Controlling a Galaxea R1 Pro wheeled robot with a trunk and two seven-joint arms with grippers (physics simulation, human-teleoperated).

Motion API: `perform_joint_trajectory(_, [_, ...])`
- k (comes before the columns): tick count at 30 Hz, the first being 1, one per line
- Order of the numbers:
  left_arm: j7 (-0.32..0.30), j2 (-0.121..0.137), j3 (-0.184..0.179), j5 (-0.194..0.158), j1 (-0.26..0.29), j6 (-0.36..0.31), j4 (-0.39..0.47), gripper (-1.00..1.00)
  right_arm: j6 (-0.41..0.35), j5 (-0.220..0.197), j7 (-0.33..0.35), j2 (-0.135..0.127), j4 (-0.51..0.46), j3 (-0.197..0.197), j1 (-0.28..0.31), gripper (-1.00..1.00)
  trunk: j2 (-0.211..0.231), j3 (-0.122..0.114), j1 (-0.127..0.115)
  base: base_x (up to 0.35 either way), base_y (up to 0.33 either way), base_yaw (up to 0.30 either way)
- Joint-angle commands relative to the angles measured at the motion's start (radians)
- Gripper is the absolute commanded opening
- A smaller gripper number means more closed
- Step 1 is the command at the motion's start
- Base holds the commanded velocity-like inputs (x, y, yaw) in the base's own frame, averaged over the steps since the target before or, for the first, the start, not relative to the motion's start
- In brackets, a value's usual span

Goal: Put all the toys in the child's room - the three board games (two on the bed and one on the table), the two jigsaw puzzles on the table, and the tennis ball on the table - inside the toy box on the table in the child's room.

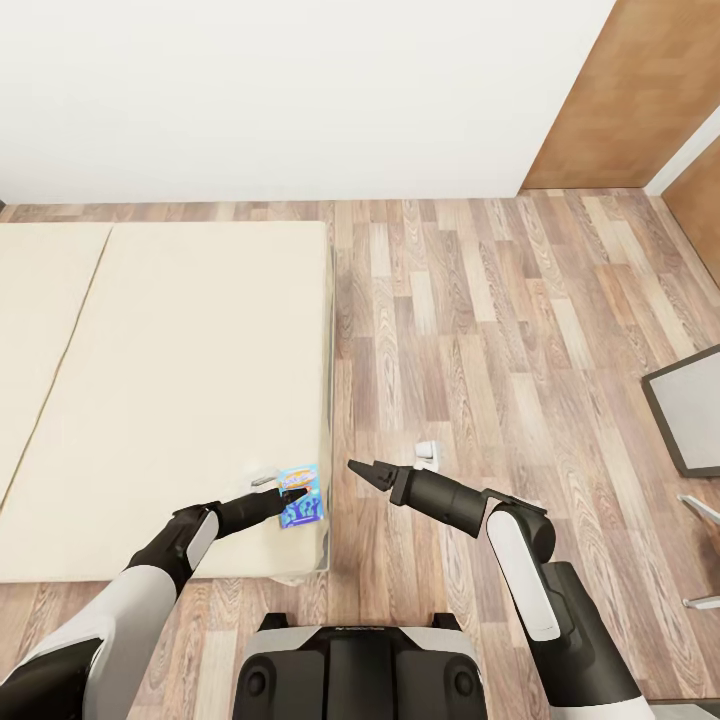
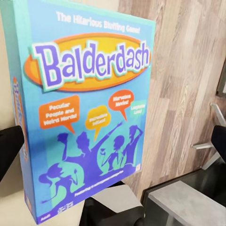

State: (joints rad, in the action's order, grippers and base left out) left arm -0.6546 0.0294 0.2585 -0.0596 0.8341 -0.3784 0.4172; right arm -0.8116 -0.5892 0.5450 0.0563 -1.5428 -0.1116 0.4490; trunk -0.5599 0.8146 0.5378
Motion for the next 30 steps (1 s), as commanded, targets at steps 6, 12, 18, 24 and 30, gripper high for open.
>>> perform_joint_trajectory(6, [-0.003,0.0,0.004,-0.005,0.0,-0.01,0.0,1.0,-0.006,-0.002,0.001,0.001,0.0,0.001,0.0,1.0,-0.001,0.001,0.0,0.0,0.0,0.0])
perform_joint_trajectory(12, [-0.002,0.0,0.004,-0.005,0.0,-0.009,0.0,1.0,-0.006,-0.002,0.001,0.001,0.0,0.001,0.0,1.0,-0.001,0.001,0.0,0.0,0.0,0.0])
perform_joint_trajectory(18, [0.003,-0.003,0.008,-0.004,0.002,0.001,0.004,1.0,0.002,0.002,-0.006,0.012,0.007,0.003,0.0,1.0,-0.001,0.001,0.0,0.0,0.0,0.0])
perform_joint_trajectory(24, [0.005,0.0,0.008,-0.003,0.002,0.001,0.004,1.0,0.002,0.002,-0.006,0.022,0.007,0.003,0.0,1.0,-0.001,0.001,0.0,0.0,0.0,0.0])
perform_joint_trajectory(30, [0.039,0.008,0.007,-0.006,0.002,0.001,0.004,1.0,0.012,0.002,-0.012,0.017,0.007,0.002,0.0,1.0,-0.001,0.001,0.0,0.0,0.0,0.0])
